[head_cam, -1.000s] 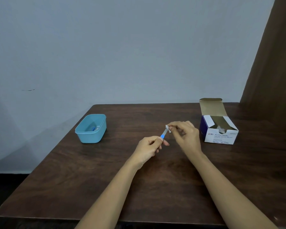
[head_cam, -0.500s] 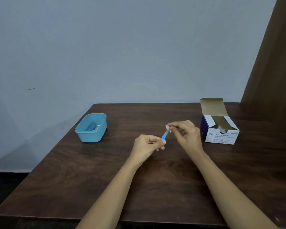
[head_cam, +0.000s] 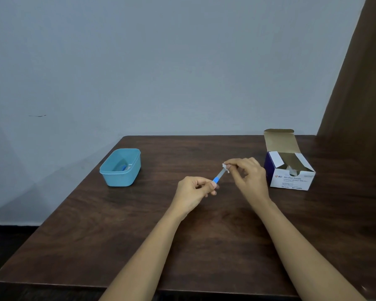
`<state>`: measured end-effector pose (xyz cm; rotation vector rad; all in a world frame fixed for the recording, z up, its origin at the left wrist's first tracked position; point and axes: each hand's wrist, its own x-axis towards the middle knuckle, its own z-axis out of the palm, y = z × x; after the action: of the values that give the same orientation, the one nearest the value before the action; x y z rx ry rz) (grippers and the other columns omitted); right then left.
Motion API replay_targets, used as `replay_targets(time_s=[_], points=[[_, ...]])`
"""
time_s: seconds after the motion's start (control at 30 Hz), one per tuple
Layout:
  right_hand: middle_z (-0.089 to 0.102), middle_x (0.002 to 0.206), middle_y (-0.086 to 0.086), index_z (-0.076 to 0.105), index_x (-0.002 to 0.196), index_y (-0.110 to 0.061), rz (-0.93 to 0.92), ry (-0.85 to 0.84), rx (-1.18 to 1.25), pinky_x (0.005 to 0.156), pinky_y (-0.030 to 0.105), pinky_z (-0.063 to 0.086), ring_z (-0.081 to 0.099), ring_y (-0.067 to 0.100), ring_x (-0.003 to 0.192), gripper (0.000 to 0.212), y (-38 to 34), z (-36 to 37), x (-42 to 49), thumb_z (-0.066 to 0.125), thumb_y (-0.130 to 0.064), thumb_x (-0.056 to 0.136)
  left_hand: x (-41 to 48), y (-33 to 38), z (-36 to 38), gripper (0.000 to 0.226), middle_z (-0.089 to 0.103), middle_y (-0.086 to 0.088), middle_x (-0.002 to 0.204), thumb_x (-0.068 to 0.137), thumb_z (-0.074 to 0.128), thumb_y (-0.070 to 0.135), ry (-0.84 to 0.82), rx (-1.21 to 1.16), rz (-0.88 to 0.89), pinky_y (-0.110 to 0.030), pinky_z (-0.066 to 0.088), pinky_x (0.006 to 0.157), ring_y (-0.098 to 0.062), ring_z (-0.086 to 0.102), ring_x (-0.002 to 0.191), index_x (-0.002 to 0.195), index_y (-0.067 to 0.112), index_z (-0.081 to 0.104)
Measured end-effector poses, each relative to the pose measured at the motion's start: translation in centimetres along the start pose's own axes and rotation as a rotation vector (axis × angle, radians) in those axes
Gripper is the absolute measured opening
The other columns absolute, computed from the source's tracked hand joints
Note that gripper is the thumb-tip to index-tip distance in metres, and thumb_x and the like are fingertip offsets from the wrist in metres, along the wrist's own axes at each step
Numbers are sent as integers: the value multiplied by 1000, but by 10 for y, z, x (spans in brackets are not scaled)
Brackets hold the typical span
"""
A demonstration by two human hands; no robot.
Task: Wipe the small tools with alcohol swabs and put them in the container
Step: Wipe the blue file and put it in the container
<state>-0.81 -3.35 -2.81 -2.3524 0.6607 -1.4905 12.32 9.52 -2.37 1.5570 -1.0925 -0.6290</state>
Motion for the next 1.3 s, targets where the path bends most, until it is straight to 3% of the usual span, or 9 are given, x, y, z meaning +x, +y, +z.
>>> replay_targets(time_s=[0.23,0.37,0.5,0.63,0.77,0.93,1.03,1.23,1.3], points=[[64,86,-19,75,93,-17,-225,-220,29,67,16,44,51,3,79,12,-7,2,-1,67,-12,86,-1,0,-2,15,74,2,76,91,63,25,25,1,28,-14,49,68,-5,62,72,89,19,77],[70,85,-9,74,95,-18,-134,-139,-20,64,26,48,53,8,80,12,-1,0,0,66,-13,88,-1,4,-1,16,74,4,79,92,62,22,25,33,20,-9,46,65,4,63,73,88,20,77],[70,85,-9,74,94,-18,22,-7,-35,62,29,50,53,10,81,11,3,-2,2,66,-13,89,-2,7,0,15,73,8,79,93,61,22,12,62,-16,-10,45,65,2,63,74,89,21,76],[63,81,-23,74,94,-19,113,133,104,64,12,42,52,4,78,11,-4,-4,3,66,-13,89,-3,12,-1,22,69,10,73,96,56,20,-11,-61,-133,-11,42,56,0,56,63,88,19,76],[65,81,-27,75,92,-19,12,94,192,63,15,45,56,7,79,14,-12,0,0,68,-7,86,-3,14,-3,27,57,10,65,98,51,24,-79,-238,-262,-16,37,53,-2,46,58,86,15,74],[70,86,-11,75,94,-15,-259,-114,93,71,22,47,58,11,80,14,-8,7,-3,64,-12,86,-2,17,-2,27,50,7,62,99,49,23,-95,-277,-295,-17,32,50,-4,42,56,81,14,66],[70,87,-11,75,93,-16,-249,-104,63,71,25,48,58,13,80,16,-5,7,-2,59,-15,87,-1,16,-2,28,47,7,61,100,47,24,-123,-278,-299,-17,31,49,-4,41,55,78,15,62],[65,82,-19,75,88,-18,-5,125,42,61,32,49,51,8,78,9,0,0,2,68,-12,87,-2,17,-2,30,45,8,59,100,45,24,-192,-258,-296,-16,31,48,-3,40,53,74,17,59],[64,82,-21,75,88,-16,-12,148,68,62,30,49,51,8,78,9,-3,-1,2,66,-16,87,-2,17,-2,30,45,9,59,100,45,24,-189,-262,-297,-17,31,48,-3,40,53,74,18,59]])
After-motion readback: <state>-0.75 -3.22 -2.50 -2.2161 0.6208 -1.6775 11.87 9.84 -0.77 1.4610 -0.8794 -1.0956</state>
